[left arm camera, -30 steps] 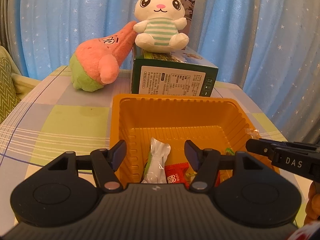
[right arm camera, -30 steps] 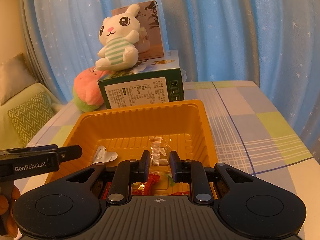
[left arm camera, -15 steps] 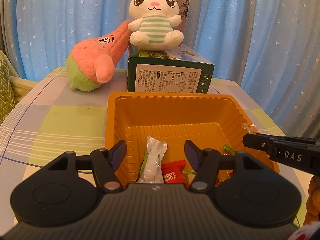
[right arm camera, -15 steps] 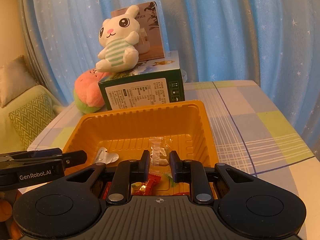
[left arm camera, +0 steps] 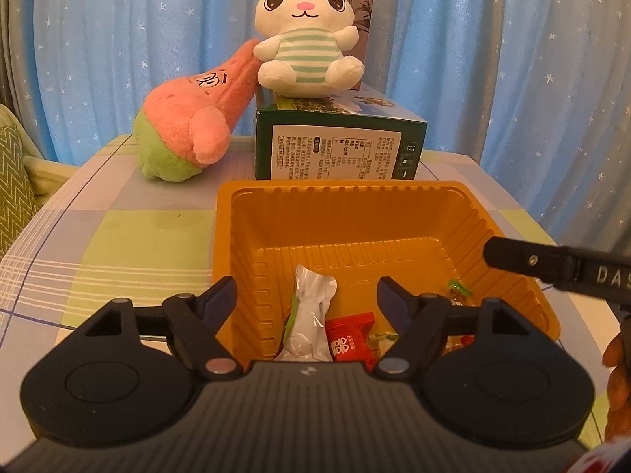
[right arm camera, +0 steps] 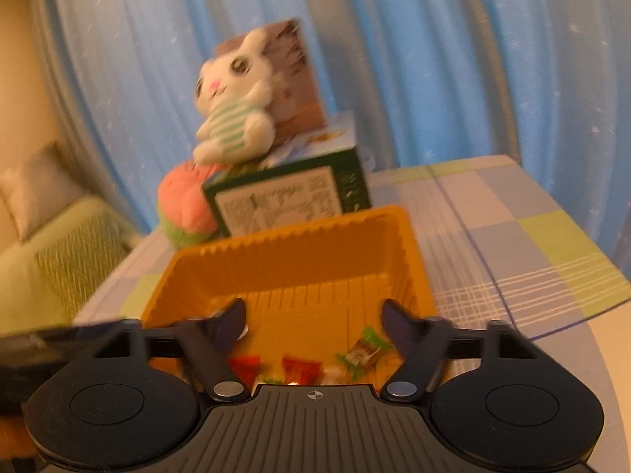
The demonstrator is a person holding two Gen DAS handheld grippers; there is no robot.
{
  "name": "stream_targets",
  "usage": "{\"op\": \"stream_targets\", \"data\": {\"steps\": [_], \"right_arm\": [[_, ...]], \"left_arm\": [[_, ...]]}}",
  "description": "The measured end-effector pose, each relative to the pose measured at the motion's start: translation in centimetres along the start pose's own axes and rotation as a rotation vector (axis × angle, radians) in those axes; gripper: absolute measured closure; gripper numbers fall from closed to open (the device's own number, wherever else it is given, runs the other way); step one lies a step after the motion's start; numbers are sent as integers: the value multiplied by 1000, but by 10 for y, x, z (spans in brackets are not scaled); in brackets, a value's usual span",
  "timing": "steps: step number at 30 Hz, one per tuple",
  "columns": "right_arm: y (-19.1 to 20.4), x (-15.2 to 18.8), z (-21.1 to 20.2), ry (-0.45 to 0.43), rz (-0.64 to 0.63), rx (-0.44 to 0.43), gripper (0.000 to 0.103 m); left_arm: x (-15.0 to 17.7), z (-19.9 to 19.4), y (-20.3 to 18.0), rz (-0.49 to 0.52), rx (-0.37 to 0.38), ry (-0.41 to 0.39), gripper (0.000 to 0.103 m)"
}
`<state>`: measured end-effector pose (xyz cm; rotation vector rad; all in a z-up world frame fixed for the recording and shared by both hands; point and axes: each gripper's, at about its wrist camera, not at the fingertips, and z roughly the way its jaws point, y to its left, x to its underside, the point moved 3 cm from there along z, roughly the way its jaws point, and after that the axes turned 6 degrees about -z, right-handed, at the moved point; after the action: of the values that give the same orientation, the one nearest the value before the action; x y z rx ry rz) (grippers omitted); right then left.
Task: Organize snacks
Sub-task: 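Open both tools to drop the red-silver and tan candies into the tray, then lift both tools from the tray back toward the red and dark packets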
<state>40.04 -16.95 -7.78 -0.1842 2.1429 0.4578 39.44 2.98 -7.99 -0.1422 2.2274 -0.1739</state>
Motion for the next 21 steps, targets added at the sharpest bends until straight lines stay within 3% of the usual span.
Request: {"op": "stream_targets", "data": {"steps": [12,21], "right_arm": [[-1,-2,-4,-15,-22,46,28],[-1,0,-6,-11,-37,61,28]], "left_arm": [[2,0,-2,15,-1,2,26],[3,-1,-4,24,-3,-3,19]]}}
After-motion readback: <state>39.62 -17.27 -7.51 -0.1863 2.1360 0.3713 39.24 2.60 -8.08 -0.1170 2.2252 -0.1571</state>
